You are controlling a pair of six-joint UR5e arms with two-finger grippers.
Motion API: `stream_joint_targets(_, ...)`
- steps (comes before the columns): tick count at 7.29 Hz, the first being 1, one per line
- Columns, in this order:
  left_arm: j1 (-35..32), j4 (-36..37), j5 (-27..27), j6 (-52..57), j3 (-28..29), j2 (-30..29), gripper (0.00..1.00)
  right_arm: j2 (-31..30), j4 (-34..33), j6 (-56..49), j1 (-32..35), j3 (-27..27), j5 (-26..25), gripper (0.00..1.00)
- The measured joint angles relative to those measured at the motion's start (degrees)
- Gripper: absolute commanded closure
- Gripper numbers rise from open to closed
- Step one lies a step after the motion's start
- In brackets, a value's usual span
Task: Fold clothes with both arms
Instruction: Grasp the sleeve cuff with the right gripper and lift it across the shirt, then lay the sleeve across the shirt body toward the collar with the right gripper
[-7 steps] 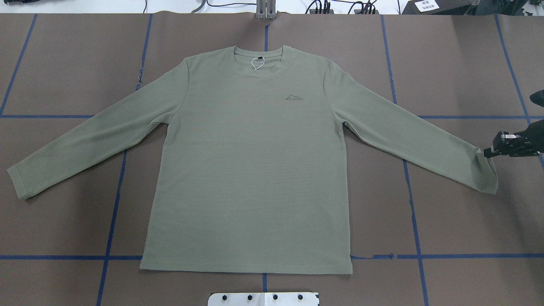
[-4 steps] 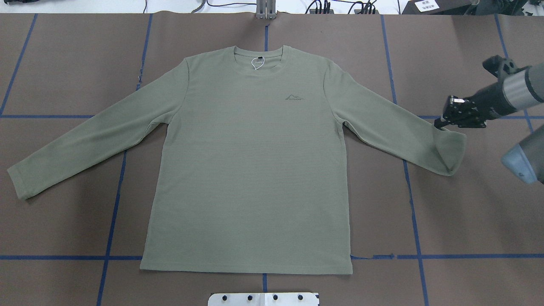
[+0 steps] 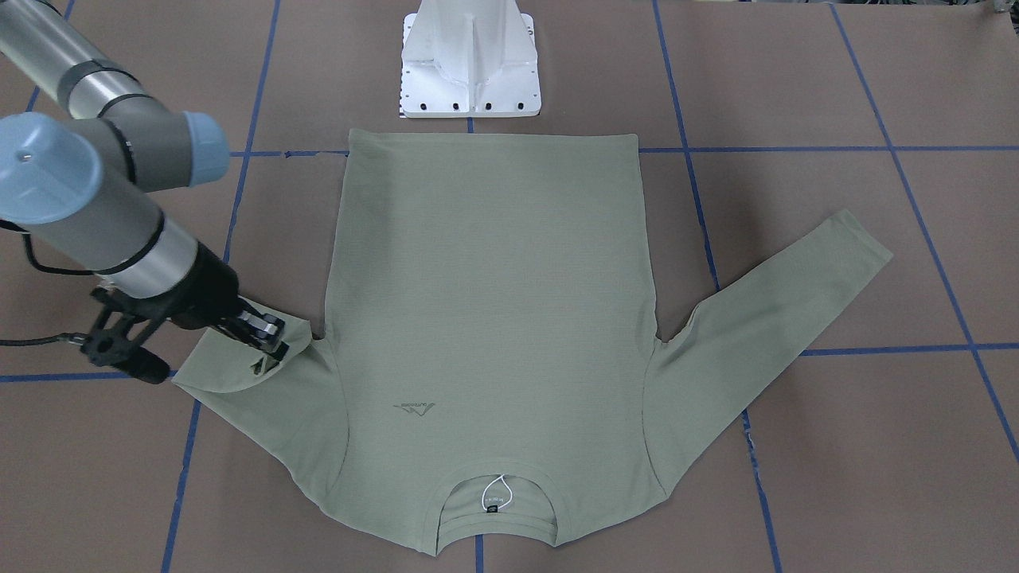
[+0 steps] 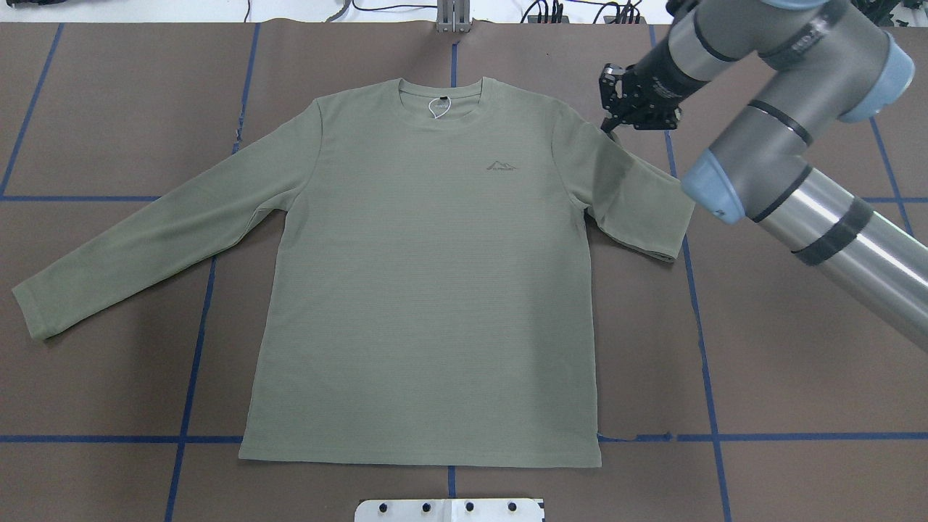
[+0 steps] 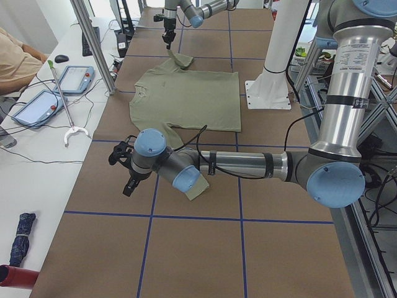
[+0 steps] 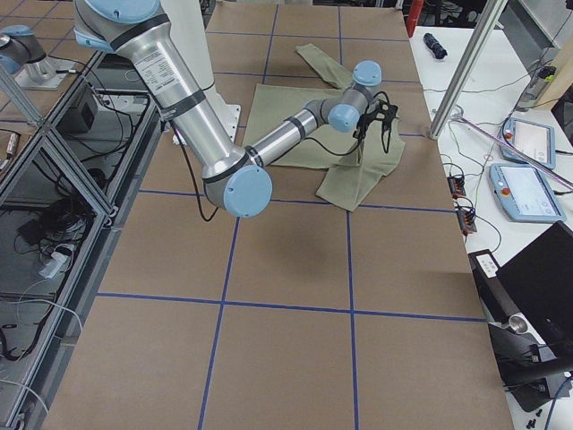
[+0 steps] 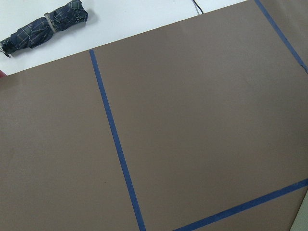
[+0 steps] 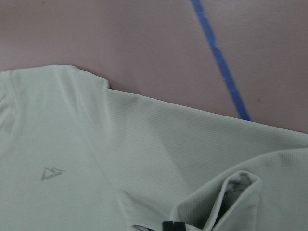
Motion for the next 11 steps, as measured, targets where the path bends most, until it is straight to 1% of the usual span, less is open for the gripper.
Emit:
stream_joint_targets(1, 0.0, -0.1, 0.0, 0.0, -0.1, 0.0, 0.0, 5.9, -1.1, 3.7, -2.1, -3.6, -4.8, 1.0)
stream_joint_targets(2, 0.0, -0.3, 0.0, 0.0, -0.1, -0.1, 0.0, 11.6, -1.4, 5.9, -3.8, -8.0, -8.4, 1.0)
stream_joint_targets(3, 0.0, -0.4, 0.0, 0.0, -0.1, -0.1, 0.0, 16.4, -1.4, 6.9, -4.8, -11.4, -10.3, 1.0)
stream_joint_targets(4, 0.0, -0.4, 0.0, 0.0, -0.2, -0.1, 0.0, 19.9, -1.4, 7.3, -5.9, -13.3, -11.7, 1.0)
stream_joint_targets(5, 0.0, -0.4, 0.0, 0.0, -0.3, -0.1, 0.0, 22.4, -0.9, 7.4, -7.7, -15.2, -14.1, 1.0)
stream_joint_targets(6, 0.0, -0.4, 0.0, 0.1, -0.3, -0.1, 0.0, 24.7, 1.5, 7.5, -9.6, -18.6, -17.0, 1.0)
stream_joint_targets(7, 0.0, -0.5, 0.0, 0.1, -0.4, -0.2, 0.0, 26.6, 4.8, 7.8, -10.9, -22.2, -18.9, 1.0)
stream_joint_targets(8, 0.0, -0.9, 0.0, 0.0, -0.5, -0.2, 0.0, 28.2, 6.6, 8.0, -11.8, -24.3, -19.7, 1.0)
stream_joint_targets(11, 0.0, -1.5, 0.0, 0.0, -0.5, -0.2, 0.0, 30.8, 10.3, 8.2, -15.6, -26.1, -22.2, 1.0)
